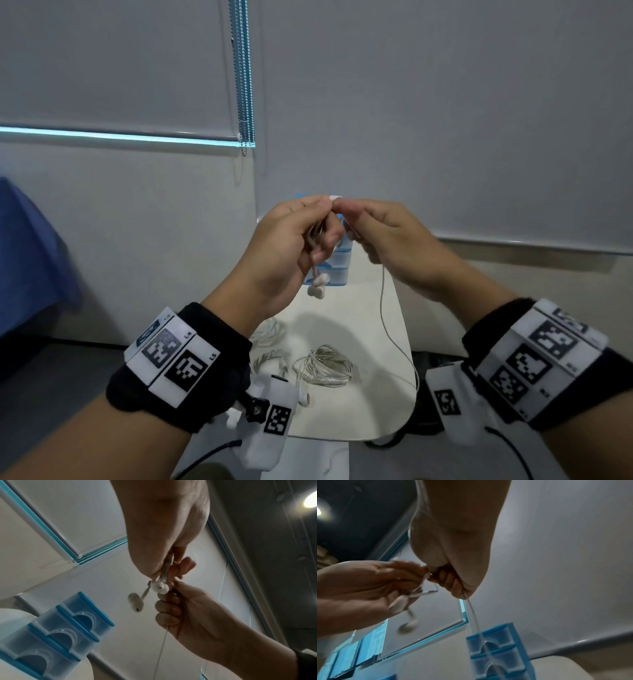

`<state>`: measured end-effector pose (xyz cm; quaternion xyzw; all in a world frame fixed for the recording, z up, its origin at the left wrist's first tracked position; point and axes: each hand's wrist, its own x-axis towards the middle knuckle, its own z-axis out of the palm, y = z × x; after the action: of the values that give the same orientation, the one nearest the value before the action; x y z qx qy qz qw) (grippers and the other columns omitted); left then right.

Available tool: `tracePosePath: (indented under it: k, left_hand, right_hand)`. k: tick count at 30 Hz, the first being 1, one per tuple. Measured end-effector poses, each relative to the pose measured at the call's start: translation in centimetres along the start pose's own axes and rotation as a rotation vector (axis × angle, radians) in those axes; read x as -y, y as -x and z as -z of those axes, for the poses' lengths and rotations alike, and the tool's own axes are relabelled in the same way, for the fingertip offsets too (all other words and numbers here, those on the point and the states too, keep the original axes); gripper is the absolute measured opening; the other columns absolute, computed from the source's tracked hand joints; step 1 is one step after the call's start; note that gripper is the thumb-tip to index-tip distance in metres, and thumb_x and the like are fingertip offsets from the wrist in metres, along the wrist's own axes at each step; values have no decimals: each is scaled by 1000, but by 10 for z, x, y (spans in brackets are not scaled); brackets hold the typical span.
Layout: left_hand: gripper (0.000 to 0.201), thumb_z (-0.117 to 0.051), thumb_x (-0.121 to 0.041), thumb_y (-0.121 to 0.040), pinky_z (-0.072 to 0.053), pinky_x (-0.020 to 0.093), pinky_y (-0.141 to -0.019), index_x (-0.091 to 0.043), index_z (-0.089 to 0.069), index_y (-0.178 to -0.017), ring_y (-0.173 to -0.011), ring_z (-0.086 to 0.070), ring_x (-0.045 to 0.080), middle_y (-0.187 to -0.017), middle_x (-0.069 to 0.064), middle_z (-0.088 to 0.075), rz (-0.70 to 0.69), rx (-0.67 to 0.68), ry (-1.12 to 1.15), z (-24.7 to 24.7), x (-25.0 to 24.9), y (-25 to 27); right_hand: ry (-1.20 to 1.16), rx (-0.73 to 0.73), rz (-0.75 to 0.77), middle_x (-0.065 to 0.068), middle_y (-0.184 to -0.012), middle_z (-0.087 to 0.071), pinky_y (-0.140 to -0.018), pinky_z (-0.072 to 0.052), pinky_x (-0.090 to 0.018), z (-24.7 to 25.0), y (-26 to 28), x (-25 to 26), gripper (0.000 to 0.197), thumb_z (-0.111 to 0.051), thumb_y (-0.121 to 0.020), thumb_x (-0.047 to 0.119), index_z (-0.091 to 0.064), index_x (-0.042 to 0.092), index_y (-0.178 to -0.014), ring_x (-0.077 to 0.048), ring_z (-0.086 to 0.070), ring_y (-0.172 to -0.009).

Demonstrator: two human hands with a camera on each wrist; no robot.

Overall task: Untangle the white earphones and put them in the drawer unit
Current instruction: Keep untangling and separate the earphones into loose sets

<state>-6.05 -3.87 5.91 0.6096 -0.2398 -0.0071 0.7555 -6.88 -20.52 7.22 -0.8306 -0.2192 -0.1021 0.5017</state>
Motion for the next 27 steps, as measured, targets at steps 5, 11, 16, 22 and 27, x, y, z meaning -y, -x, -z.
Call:
tracePosePath:
  k: [5,11,16,22,27]
  left_hand:
    - [27,-46,-13,-109,-58,22,-63,1,-70,-111,-70,-71,15,-83,11,-78,17,-149,57,-1,4,-6]
    - [25,-48,-13,-109,-60,22,-81,2,-66,-117,-96,-77,17,-99,10,-80,66,-223,0,8,8,-9]
    - [35,-49,-16,-107,-45,30,-46,-15,-70,-79,-48,-63,20,-62,9,-70,114,-93,-418,2,12,0]
    - [44,-38,-18,-108,-30,25,-49,-5,-73,-85,-49,-31,12,-51,0,-36,56,11,-372,0,13,6]
    - [46,-37,-15,-110,-33,20,-50,-9,-72,-81,-51,-27,13,-53,0,-29,-23,-15,-225,-2,0,4]
  right_hand:
    - [222,83,-47,25,-60,-57,-61,-35,-18,-15,-2,-5,33,-45,-103,6,-64,24,-83,4,-50,-55]
    - [617,346,-50,13,-73,-53,-59,-35,-13,-16,3,8,29,-48,-105,20,-67,14,-84,5,-51,-68]
    - [713,470,42,10,-75,-58,-63,-37,-19,-5,1,35,23,-54,-100,18,-69,14,-83,1,-53,-70]
    - [534,130,118,10,-59,-44,-54,-32,-22,46,-18,35,15,-63,-100,23,-63,21,-86,-6,-36,-55]
    - [299,74,116,-6,-71,-55,-67,-36,-23,31,-14,-4,20,-56,-107,25,-71,14,-101,-6,-44,-68]
